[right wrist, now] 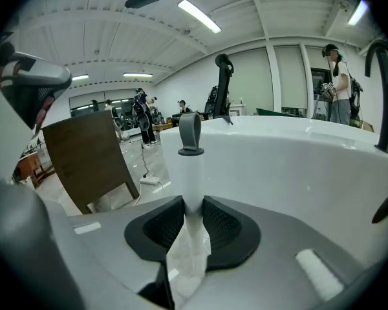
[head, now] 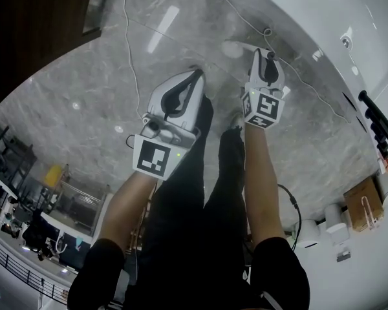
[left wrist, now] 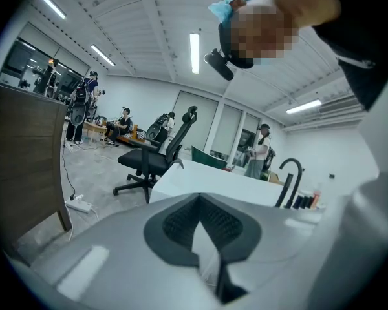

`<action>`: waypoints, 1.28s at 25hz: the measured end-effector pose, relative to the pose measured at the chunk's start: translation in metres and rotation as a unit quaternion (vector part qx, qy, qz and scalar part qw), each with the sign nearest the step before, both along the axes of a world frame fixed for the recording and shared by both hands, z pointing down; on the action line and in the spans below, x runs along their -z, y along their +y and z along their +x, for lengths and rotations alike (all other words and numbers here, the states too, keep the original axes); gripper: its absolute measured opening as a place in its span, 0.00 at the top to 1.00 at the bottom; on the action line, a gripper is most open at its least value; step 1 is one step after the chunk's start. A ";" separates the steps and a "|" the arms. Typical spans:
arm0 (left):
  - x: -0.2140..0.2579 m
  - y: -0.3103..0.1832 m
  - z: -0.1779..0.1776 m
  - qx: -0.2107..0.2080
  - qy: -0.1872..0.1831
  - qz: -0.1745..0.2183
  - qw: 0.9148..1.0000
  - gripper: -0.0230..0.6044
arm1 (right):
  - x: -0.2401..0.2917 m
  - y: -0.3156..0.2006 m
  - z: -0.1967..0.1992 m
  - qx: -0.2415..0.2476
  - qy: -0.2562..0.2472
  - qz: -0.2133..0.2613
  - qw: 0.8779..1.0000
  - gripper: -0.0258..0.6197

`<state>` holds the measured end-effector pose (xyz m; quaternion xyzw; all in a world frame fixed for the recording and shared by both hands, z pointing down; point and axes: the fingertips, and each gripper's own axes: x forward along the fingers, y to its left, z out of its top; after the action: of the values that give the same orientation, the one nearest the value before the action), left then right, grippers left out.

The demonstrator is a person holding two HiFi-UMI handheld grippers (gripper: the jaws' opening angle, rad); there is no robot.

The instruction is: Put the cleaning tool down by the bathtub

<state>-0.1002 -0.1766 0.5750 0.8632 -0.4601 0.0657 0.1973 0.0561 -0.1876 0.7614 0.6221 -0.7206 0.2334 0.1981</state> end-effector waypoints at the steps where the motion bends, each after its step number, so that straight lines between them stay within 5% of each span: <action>1: -0.003 -0.001 -0.001 -0.001 0.000 -0.001 1.000 0.95 | -0.007 -0.001 -0.001 0.000 0.001 -0.004 1.000 0.82; 19: -0.035 -0.014 -0.011 -0.005 0.005 -0.015 1.000 0.95 | -0.100 0.003 -0.016 0.004 0.012 -0.077 0.997 0.82; 32: -0.038 -0.019 -0.012 -0.003 0.011 -0.018 1.000 0.95 | -0.114 -0.022 -0.012 0.003 0.010 -0.086 0.996 0.82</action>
<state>-0.1123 -0.1959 0.6132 0.8615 -0.4541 0.0647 0.2178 0.0443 -0.2094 0.8759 0.6033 -0.6976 0.2877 0.2582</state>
